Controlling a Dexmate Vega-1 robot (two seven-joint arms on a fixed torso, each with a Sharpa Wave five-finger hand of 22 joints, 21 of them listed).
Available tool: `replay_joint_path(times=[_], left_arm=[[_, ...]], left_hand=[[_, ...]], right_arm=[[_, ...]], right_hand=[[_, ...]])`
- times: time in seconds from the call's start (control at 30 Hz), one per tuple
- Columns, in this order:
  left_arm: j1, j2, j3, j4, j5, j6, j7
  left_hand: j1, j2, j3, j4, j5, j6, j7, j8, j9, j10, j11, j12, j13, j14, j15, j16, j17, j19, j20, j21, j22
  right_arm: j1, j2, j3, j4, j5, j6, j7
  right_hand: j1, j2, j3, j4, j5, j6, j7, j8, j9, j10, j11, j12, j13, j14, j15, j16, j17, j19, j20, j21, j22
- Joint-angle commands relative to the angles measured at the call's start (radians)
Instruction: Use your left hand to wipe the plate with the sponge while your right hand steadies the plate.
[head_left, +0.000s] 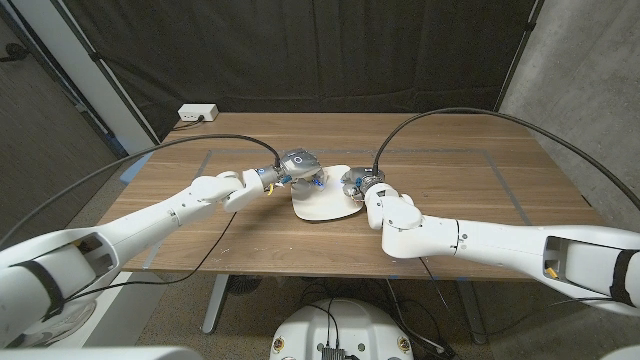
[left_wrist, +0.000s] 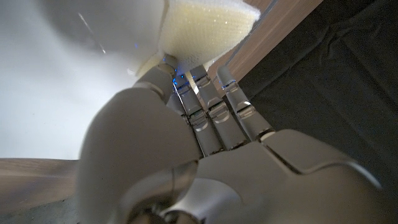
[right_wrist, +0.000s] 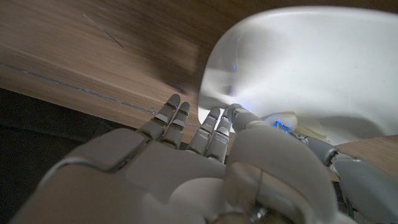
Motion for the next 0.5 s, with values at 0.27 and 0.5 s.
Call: replay_joint_path(times=[0.27, 0.5], left_arm=[[-0.06, -0.063, 0.073, 0.112, 0.042, -0.073, 0.073], [-0.067, -0.073, 0.115, 0.11, 0.11, -0.028, 0.103]], left_hand=[[0.011, 0.002, -0.009, 0.001, 0.007, 0.009, 0.0, 0.005, 0.005, 0.01, 0.001, -0.002, 0.004, 0.012, -0.062, -0.008, 0.006, -0.002, -0.039, 0.01, -0.001], [0.015, 0.001, -0.012, 0.0, 0.008, 0.015, -0.002, 0.006, 0.005, 0.011, 0.0, -0.005, 0.004, 0.015, -0.063, -0.009, 0.007, -0.005, -0.044, 0.011, -0.001]], right_arm=[[-0.024, -0.001, 0.025, 0.001, -0.02, 0.01, 0.012], [-0.024, -0.002, 0.024, -0.007, -0.025, 0.005, 0.02]], right_hand=[[0.006, -0.005, -0.005, -0.005, -0.004, -0.005, 0.0, 0.004, 0.003, 0.003, 0.005, 0.003, 0.005, -0.005, -0.101, 0.0, -0.001, -0.003, 0.003, 0.008, 0.001], [0.006, -0.006, -0.007, -0.006, -0.004, -0.007, 0.0, 0.004, 0.003, 0.002, 0.005, 0.003, 0.005, -0.005, -0.101, 0.0, -0.001, -0.005, 0.003, 0.009, 0.0]])
